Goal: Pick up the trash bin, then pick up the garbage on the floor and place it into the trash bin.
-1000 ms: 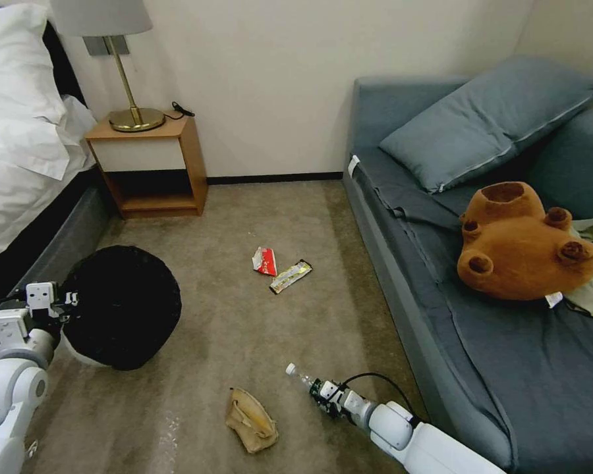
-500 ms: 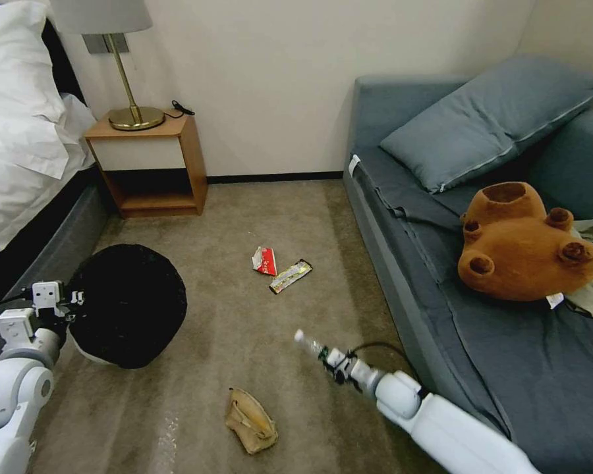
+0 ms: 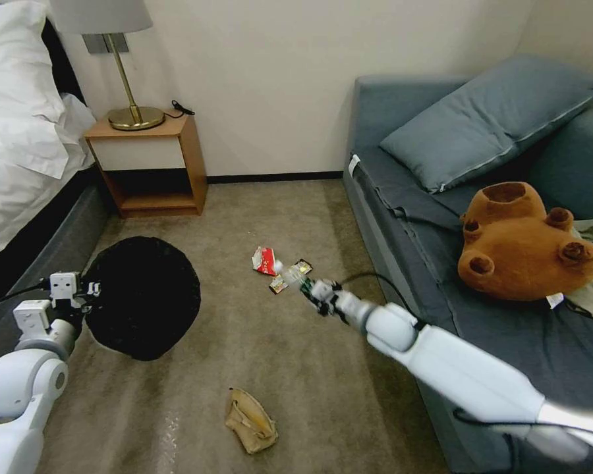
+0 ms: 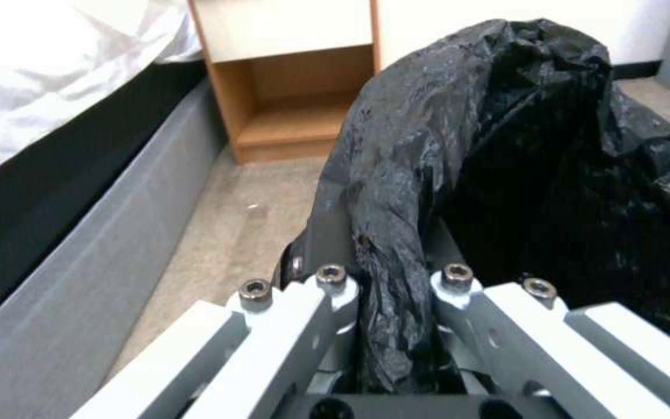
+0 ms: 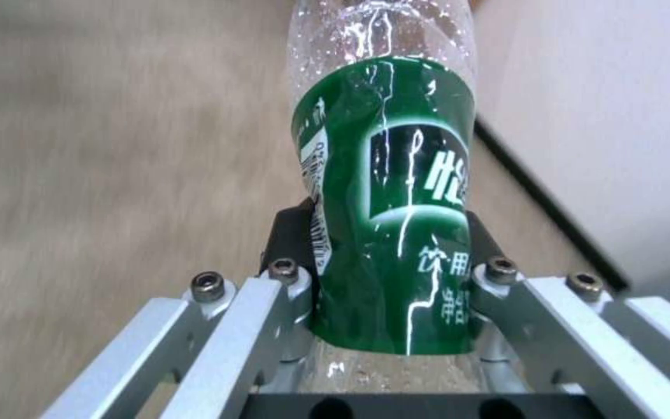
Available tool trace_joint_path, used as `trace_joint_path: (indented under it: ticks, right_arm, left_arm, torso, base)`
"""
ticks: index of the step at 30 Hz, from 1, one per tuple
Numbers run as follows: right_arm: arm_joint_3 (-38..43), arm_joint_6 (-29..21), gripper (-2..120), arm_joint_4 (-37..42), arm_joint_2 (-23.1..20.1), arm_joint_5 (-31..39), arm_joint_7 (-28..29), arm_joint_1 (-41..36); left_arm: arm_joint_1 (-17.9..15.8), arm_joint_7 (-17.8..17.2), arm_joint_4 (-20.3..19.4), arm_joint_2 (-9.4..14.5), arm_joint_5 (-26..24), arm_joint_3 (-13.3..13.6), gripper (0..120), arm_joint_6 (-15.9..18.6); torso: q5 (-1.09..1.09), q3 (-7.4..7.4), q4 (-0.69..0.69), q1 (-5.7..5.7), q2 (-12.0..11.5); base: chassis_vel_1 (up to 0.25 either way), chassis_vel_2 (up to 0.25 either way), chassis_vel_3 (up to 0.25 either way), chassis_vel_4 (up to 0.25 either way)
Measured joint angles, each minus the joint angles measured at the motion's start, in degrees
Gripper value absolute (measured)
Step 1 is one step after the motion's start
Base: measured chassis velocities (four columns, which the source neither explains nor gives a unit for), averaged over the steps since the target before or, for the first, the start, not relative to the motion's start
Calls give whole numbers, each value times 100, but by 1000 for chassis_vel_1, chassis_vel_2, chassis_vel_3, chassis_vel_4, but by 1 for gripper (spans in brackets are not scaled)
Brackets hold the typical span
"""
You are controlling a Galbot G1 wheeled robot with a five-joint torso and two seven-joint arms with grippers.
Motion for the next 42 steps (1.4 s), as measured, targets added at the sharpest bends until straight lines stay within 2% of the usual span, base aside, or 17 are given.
trace_joint_path:
  ticks: [6,8,10,12,13,15,16,18,19,21,27,31,33,37,39,40,42]
  right_arm:
    - [-502,203,23,-153,202,495,4,879]
    - [-830,375,23,-278,570,812,-83,1427]
    - [-913,412,23,-305,718,923,-87,1552]
    - [-1223,601,23,-426,1277,1159,-99,1845]
    - [-1223,601,23,-426,1277,1159,-99,1845]
    - [-1499,765,23,-593,1707,1227,-102,1991]
    - [-1499,765,23,-593,1707,1227,-102,1991]
    - [-1690,924,23,-856,2130,1258,-89,2057]
    - [-1690,924,23,-856,2130,1258,-89,2057]
    - [-1900,1008,23,-1178,2516,1255,8,2067]
    - [-2085,1063,23,-1561,2938,1186,150,2017]
    - [-2135,1051,23,-1785,3178,1133,455,1952]
    - [-2138,1029,32,-1873,3239,1100,555,1896]
    - [-2138,1015,40,-1885,3236,1087,586,1860]
    - [-2138,1004,54,-1887,3209,1074,612,1836]
    - [-2138,1004,54,-1887,3209,1074,612,1836]
    - [-2134,995,63,-1874,3188,1074,633,1832]
  left_arm:
    - [-158,-2,-9,-2,5,184,5,-3]
    - [-274,48,37,-2,42,349,5,-105]
    - [-291,63,50,-6,57,384,5,-132]
    - [-355,127,95,-54,94,483,5,-199]
    - [-355,127,95,-54,94,483,5,-199]
    - [-434,136,153,-98,101,539,5,-246]
    - [-434,136,153,-98,101,539,5,-246]
    - [-548,142,241,-125,104,582,5,-287]
    - [-548,142,241,-125,104,582,5,-287]
    - [-625,138,249,-148,72,590,5,-306]
    - [-628,139,261,-170,54,581,5,-348]
    - [-570,163,303,-174,54,536,5,-389]
    - [-542,193,332,-162,53,466,5,-419]
    - [-538,210,338,-147,32,428,5,-427]
    - [-537,218,340,-131,3,396,5,-444]
    - [-537,218,340,-131,3,396,5,-444]
    - [-534,228,352,-124,-9,377,5,-454]
  torso:
    - [-1,0,1,0,0]
    - [-1,0,-1,0,0]
    - [-2,0,-1,1,0]
    - [-2,0,3,0,1]
    - [-2,0,3,0,1]
    - [-2,0,4,0,1]
    - [-2,0,4,0,1]
    - [-2,-1,0,0,1]
    - [-2,-1,0,0,1]
    - [-2,-1,1,0,1]
    - [-2,-1,0,0,1]
    - [-2,-1,1,0,1]
    - [-2,-1,1,0,1]
    - [-1,-1,0,0,1]
    - [-1,-1,0,0,1]
    - [-1,-1,0,0,1]
    - [0,-1,0,0,1]
  base:
    - [0,0,0,0]
    - [0,0,0,0]
    - [0,0,0,0]
    - [0,0,0,0]
    - [0,0,0,0]
    - [0,0,0,0]
    - [0,0,0,0]
    - [0,0,0,0]
    - [0,0,0,0]
    - [0,0,0,0]
    - [0,0,0,0]
    - [0,0,0,0]
    - [0,0,0,0]
    - [0,0,0,0]
    - [0,0,0,0]
    - [0,0,0,0]
    - [0,0,0,0]
